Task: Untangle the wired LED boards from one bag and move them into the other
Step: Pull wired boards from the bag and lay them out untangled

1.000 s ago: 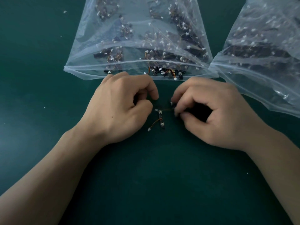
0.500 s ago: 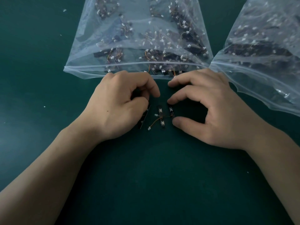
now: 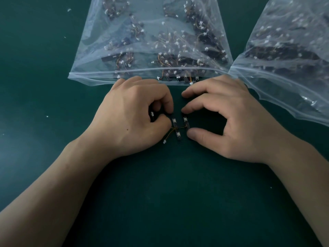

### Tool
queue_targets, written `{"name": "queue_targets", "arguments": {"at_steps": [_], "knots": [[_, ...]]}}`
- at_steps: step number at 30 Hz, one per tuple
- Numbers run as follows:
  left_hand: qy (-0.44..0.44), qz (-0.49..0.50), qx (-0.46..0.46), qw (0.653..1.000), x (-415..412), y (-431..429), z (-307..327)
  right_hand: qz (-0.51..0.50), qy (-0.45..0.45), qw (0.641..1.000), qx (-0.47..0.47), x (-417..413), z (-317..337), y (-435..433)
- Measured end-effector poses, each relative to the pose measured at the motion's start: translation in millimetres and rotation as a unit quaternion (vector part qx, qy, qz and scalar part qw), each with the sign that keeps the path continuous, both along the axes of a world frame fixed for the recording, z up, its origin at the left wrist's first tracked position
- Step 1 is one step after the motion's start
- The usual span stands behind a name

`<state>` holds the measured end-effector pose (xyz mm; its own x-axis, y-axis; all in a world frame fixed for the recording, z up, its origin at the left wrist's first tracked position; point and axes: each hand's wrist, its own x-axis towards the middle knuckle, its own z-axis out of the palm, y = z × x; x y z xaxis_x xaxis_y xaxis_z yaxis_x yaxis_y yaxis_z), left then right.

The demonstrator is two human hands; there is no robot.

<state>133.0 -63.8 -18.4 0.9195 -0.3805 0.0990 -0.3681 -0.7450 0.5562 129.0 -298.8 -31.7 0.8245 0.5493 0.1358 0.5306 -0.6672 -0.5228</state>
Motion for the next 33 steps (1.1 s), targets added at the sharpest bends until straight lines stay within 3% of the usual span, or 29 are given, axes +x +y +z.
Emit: {"name": "queue_targets", "arguments": {"at_steps": [12, 22, 33], "knots": [[0.032, 0.075, -0.109, 0.991, 2.7, 1.2, -4.2, 0.004, -0.002, 1.0, 0.016, 1.0, -2.8, -1.5], [0.047, 0.038, -0.079, 0.995, 2.0, 3.3, -1.1, -0.01, -0.031, 0.999, 0.043, 0.4, -2.4, -1.2], [0.066, 0.055, -0.117, 0.989, 3.5, 1.7, -0.2, 0.094, -0.09, 0.991, -0.022, -13.9, -0.2, 19.6]]}}
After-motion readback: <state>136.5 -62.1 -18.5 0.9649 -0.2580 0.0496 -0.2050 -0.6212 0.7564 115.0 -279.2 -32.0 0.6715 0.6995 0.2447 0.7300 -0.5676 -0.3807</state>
